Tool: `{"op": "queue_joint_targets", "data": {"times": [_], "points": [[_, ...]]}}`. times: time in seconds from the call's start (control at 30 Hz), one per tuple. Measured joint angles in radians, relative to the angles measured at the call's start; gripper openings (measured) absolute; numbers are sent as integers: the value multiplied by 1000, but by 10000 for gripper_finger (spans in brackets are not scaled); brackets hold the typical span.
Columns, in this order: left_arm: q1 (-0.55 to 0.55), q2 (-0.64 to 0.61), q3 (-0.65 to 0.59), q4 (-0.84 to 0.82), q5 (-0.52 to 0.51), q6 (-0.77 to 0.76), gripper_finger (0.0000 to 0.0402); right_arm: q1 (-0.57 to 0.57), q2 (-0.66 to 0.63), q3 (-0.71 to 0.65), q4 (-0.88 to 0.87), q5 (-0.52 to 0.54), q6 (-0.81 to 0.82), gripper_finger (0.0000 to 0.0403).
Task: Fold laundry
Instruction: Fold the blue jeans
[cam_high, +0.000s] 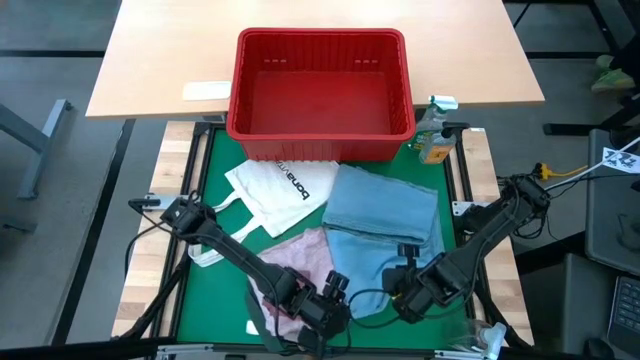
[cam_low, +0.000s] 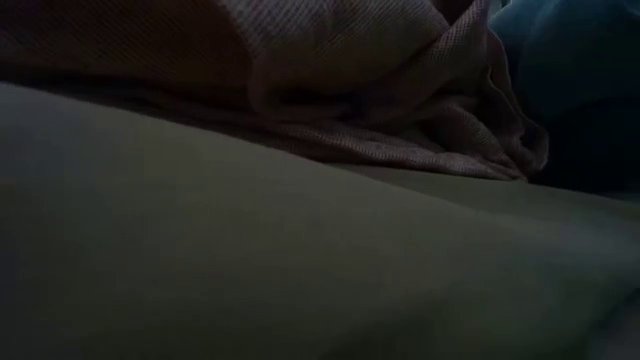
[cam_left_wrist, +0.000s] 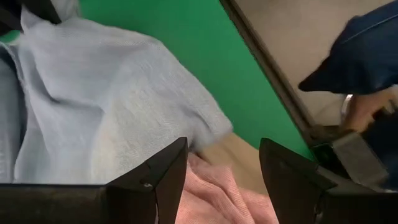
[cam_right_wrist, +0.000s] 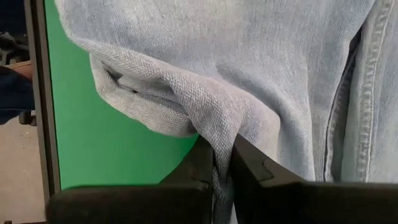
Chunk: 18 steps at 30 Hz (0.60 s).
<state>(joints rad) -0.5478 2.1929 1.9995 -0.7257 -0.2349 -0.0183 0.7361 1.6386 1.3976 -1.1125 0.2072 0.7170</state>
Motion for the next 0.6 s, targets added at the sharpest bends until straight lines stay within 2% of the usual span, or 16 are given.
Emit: {"op": "queue_joint_targets", "data": {"times": [0.1, 0.43, 0.6], "points": [[-1, 0, -20, 40, -42, 2, 195, 2, 0, 3, 1, -2, -10, 26], [-12, 0, -155, 262, -57, 29, 195, 2, 0, 3, 1, -15, -12, 29], [-13, 0, -238, 379, -119, 54, 195, 2, -1, 3, 3, -16, -12, 27]]}}
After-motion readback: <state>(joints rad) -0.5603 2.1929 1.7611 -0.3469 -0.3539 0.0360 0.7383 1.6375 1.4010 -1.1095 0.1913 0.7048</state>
